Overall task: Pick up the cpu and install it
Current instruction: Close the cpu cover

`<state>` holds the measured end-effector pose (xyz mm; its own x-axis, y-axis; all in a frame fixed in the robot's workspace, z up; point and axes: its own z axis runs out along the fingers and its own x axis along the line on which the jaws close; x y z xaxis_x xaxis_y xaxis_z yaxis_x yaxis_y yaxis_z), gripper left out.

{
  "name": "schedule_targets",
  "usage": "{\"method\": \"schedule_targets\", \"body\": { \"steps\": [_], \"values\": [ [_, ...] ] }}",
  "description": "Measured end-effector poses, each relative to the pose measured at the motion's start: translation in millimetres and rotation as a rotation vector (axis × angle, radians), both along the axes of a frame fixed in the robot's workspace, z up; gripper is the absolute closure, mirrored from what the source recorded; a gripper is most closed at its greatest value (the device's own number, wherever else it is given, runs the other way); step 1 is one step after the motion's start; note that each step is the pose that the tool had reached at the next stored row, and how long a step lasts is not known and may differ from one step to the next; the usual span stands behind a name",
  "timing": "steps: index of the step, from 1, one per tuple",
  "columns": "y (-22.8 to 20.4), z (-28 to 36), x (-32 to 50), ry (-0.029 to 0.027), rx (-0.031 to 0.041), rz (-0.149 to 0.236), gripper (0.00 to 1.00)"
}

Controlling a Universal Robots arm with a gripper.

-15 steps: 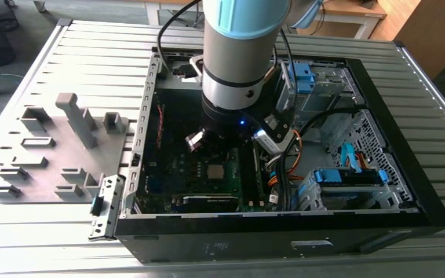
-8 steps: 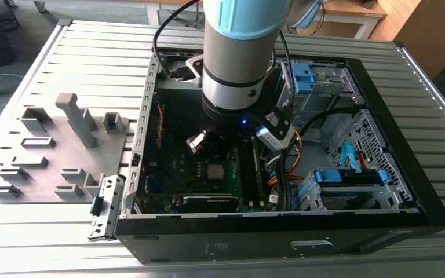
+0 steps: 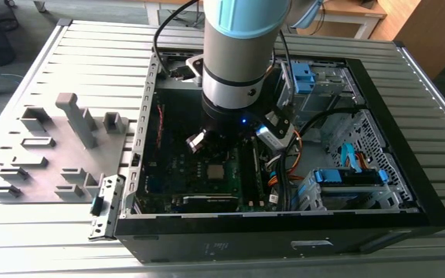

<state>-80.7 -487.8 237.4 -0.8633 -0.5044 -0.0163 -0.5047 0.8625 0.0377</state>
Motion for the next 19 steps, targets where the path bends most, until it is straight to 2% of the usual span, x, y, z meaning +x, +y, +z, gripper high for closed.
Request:
{"method": "schedule_targets", "body": {
  "steps": [12, 19],
  "values": [
    [5.4, -0.3, 3.5, 0.0001, -0.0001, 0.0, 0.89],
    [9.5, -0.9, 17.0, 0.0001, -0.0001, 0.0, 0.89]
  ]
}}
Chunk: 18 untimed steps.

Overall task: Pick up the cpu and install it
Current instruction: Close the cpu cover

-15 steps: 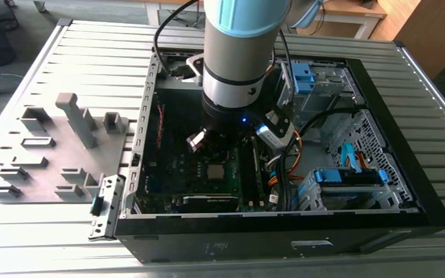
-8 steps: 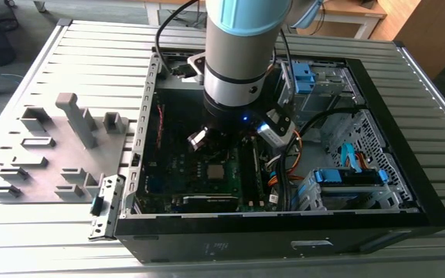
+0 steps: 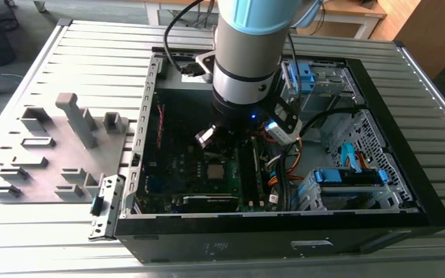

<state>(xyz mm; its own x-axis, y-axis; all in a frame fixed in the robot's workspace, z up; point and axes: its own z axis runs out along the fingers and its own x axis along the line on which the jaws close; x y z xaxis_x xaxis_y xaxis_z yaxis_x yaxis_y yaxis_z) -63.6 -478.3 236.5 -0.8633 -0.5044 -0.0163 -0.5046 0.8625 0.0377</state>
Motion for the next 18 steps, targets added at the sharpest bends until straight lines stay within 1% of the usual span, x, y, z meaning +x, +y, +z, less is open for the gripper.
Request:
{"method": "schedule_targets", "body": {
  "steps": [2, 6, 13, 18],
  "values": [
    [1.2, -0.2, 4.8, 0.0, 0.0, 0.0, 0.89],
    [5.6, -1.0, 10.7, 0.0, -0.0001, 0.0, 0.89],
    [9.9, -1.6, 14.5, -0.0001, 0.0012, 0.006, 0.89],
    [10.1, -1.7, 14.8, 0.0, 0.0012, 0.006, 0.89]
  ]
}}
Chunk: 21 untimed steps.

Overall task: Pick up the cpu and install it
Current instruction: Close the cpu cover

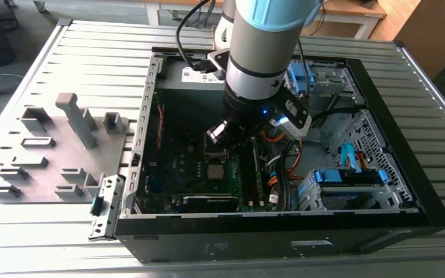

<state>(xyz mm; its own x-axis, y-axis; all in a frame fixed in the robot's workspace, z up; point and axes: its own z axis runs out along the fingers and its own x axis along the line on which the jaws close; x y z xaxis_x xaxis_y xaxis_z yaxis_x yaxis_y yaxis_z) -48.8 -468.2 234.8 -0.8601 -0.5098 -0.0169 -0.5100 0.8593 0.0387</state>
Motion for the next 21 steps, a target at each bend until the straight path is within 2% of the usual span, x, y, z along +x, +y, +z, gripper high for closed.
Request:
{"method": "schedule_targets", "body": {
  "steps": [6, 12, 21],
  "values": [
    [0.0, -1.6, 0.5, 0.0004, 0.0009, 0.003, 0.89],
    [0.0, -2.5, 0.8, 0.0004, 0.0011, 0.03, 0.89],
    [0.0, -2.5, 0.8, 0.0003, 0.0013, 0.034, 0.89]
  ]
}}
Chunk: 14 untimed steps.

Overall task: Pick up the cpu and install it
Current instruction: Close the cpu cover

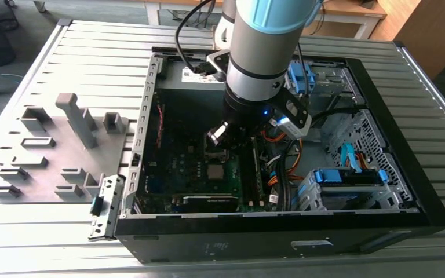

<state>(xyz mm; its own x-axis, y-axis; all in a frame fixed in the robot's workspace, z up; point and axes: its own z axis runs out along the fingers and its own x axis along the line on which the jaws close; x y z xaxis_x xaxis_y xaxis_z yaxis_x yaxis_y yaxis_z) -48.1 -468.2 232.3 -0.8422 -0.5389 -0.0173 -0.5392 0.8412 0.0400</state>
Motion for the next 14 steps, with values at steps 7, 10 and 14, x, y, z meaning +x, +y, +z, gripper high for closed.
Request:
{"method": "schedule_targets", "body": {
  "steps": [7, 10, 14],
  "values": [
    [0.0, 0.1, 0.0, 0.0001, -0.0002, 0.002, 0.89],
    [0.0, 0.1, 0.0, 0.0001, -0.0003, 0.017, 0.89],
    [0.0, 0.1, 0.0, 0.0001, -0.0002, 0.02, 0.89]
  ]
}}
